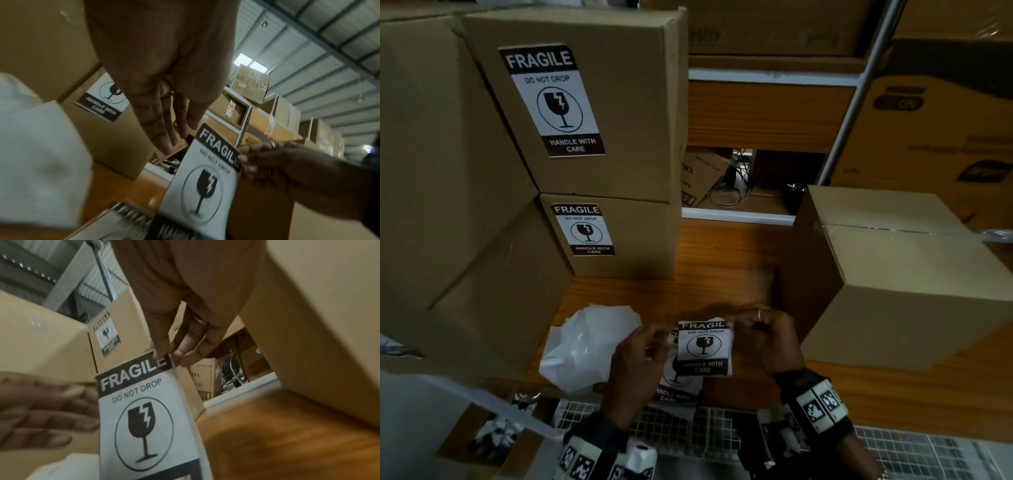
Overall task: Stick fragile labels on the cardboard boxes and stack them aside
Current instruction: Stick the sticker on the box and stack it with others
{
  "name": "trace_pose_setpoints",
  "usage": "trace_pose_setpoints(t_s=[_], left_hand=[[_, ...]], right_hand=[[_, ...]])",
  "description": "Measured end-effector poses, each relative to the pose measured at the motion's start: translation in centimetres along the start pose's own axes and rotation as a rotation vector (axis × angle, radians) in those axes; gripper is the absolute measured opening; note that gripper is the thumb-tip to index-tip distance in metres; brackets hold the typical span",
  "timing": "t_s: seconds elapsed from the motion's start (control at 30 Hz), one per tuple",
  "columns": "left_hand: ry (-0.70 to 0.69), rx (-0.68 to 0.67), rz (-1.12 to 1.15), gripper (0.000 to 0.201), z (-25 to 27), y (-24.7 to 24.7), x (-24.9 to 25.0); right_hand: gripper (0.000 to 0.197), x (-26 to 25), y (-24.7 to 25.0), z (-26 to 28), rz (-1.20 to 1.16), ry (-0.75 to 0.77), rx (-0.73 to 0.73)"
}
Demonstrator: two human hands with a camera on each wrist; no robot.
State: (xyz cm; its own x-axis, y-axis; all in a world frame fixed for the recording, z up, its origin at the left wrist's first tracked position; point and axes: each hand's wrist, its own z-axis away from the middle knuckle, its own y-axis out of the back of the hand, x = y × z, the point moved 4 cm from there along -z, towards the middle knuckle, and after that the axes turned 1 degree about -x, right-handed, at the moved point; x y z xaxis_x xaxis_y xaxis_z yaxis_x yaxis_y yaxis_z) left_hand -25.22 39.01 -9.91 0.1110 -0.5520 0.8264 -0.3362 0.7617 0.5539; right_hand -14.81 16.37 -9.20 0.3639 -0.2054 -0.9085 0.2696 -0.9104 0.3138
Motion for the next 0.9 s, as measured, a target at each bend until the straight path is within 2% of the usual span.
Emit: trace_pose_setpoints(t_s=[0.07, 0.13, 0.3, 0.4, 0.57, 0.67, 0.73, 0.83, 0.9], left_hand=[[-0.009, 0.051, 0.058, 0.015, -0.6, 0.8, 2.7], [0.019, -0.007, 0.120, 0.022, -1.4, 0.9, 4.8], [0.154, -0.527, 0.272, 0.040, -1.6, -3.4, 8.3], [0.183, -0.632, 0.283, 0.036, 0.2, -6.3, 9.6], [0.266, -0.670, 0.371, 0.019, 2.4, -9.7, 12.0], [0.315, -0.662, 0.435, 0.029, 3.1, -11.2, 13.7], [0.320, -0.672, 0.441, 0.035, 3.4, -12.2, 14.8], [0.325, -0.662, 0.434, 0.018, 3.9, -13.4, 16.2], [0.329, -0.661, 0.437, 0.016, 4.2, -14.1, 16.7]], right_hand=[[0.031, -0.9, 1.1, 0.9, -0.012, 0.049, -0.020], [0.031, -1.4, 2.0, 2.0, -0.032, 0.065, -0.046], [0.026, -2.5, 4.1, 5.2, -0.096, 0.079, -0.071], [0.025, -2.1, 5.8, 7.4, -0.090, 0.078, -0.005], [0.015, -1.9, 9.5, 9.7, 0.101, 0.194, 0.138], [0.013, -1.6, 11.5, 10.3, 0.242, 0.298, 0.148], [0.003, -1.4, 12.7, 10.7, 0.271, 0.310, 0.155], [0.015, -1.6, 14.1, 11.1, 0.305, 0.348, 0.219], [0.017, -1.7, 14.6, 11.2, 0.333, 0.384, 0.222]])
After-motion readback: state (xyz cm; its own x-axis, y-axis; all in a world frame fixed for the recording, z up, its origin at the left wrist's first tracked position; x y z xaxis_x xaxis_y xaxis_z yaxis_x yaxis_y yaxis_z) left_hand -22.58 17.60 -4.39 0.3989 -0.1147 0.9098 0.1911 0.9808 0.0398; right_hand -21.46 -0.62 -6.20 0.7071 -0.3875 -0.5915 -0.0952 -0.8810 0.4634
